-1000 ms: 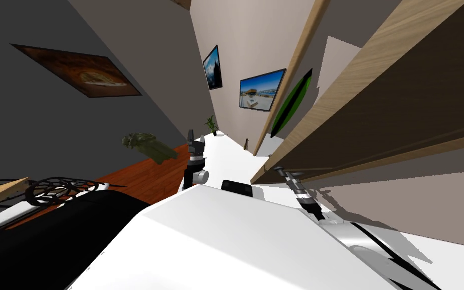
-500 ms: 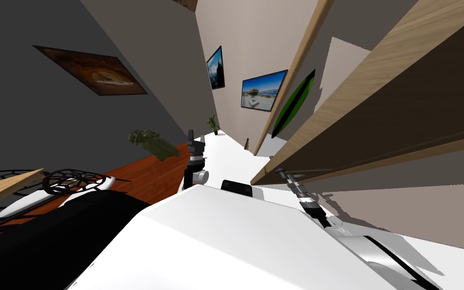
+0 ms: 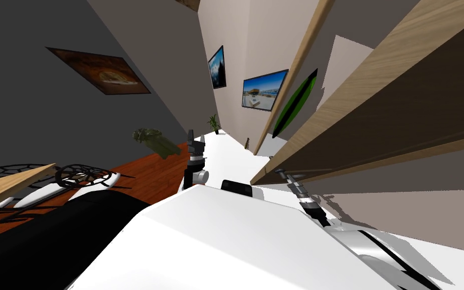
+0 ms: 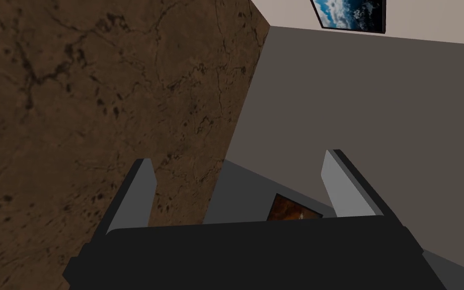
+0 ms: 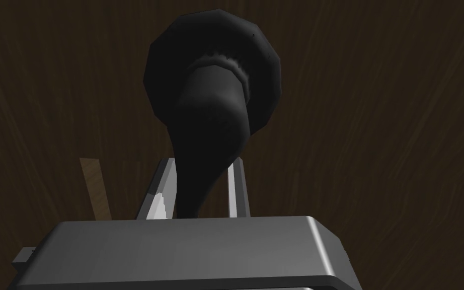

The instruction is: Pull the door open

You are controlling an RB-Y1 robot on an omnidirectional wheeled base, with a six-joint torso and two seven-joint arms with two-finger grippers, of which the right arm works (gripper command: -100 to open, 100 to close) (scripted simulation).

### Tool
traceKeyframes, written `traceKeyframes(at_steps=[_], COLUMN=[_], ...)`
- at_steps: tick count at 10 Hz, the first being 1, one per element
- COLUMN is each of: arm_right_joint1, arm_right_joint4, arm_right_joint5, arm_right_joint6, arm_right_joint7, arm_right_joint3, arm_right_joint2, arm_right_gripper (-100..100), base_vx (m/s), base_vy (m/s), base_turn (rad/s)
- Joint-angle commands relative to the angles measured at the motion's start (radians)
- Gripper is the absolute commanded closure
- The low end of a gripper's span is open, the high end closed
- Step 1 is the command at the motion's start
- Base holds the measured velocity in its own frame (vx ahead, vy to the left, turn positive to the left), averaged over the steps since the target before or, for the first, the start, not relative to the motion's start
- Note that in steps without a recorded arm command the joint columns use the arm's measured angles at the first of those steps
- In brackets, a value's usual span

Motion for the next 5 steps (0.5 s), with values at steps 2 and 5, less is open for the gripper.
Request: traceKeyframes(at_steps=[2,5], arm_right_joint1=[-0.02,-0.039], arm_right_joint4=[0.055,0.105], arm_right_joint5=[0.01,0.022], arm_right_joint6=[-0.04,-0.074], arm_right_joint7=[-0.003,-0.007], arm_right_joint3=[0.004,0.005], arm_right_joint2=[0.01,0.017], arm_right_gripper=[100,100], base_vx=[-0.041,-0.047], base_vy=[-0.029,-0.047], base_turn=[0.009,0.042])
